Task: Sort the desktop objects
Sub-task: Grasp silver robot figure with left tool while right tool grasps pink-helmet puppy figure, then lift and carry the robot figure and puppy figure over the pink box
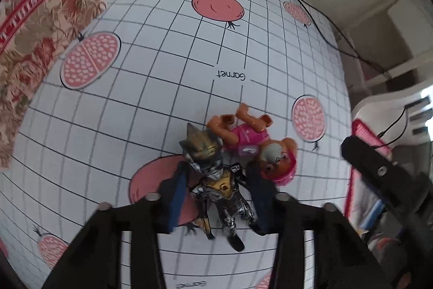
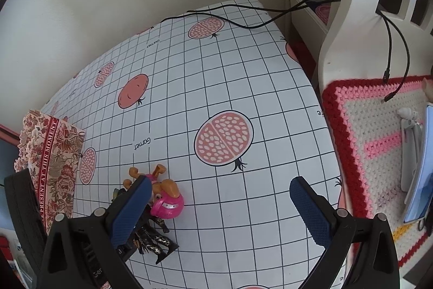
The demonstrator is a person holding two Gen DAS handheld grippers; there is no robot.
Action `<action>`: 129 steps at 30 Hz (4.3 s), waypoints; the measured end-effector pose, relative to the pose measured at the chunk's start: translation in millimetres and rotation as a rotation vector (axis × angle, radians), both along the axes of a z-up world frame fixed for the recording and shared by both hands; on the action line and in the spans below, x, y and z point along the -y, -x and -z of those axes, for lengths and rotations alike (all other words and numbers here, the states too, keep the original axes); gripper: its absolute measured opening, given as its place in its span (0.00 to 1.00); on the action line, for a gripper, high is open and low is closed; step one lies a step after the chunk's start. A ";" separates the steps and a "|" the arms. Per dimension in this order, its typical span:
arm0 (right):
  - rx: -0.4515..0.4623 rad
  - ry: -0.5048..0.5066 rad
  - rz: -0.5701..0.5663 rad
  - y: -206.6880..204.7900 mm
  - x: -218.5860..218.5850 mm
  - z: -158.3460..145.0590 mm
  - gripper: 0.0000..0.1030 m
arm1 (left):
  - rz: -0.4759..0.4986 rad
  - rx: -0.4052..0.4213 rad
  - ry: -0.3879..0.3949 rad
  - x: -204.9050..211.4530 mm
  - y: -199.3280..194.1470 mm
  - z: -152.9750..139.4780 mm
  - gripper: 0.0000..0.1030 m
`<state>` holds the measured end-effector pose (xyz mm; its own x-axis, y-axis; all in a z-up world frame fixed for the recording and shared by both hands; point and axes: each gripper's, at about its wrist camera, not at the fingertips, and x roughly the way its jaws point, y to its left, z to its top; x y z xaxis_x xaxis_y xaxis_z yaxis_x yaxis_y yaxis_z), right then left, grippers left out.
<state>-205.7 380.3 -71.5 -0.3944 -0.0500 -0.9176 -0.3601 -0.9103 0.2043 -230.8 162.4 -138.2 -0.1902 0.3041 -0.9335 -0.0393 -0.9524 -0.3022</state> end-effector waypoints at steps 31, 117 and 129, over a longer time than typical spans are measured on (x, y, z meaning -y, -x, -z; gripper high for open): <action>0.014 -0.181 -0.248 18.6 96.8 41.1 0.60 | -0.067 -0.015 0.148 82.7 10.1 -2.5 0.37; -0.703 0.160 0.045 -36.7 107.7 -134.5 0.42 | -0.323 -0.495 -0.143 158.2 6.7 -153.9 0.35; -0.732 0.184 0.010 -41.6 124.9 -143.8 0.42 | -0.400 -0.578 -0.139 199.8 -8.1 -181.0 0.34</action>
<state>-164.1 255.4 72.3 -0.9013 -0.1703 -0.3983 -0.0819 -0.8359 0.5427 -222.8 -37.4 42.8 -0.7644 0.2163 -0.6074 0.1141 -0.8818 -0.4576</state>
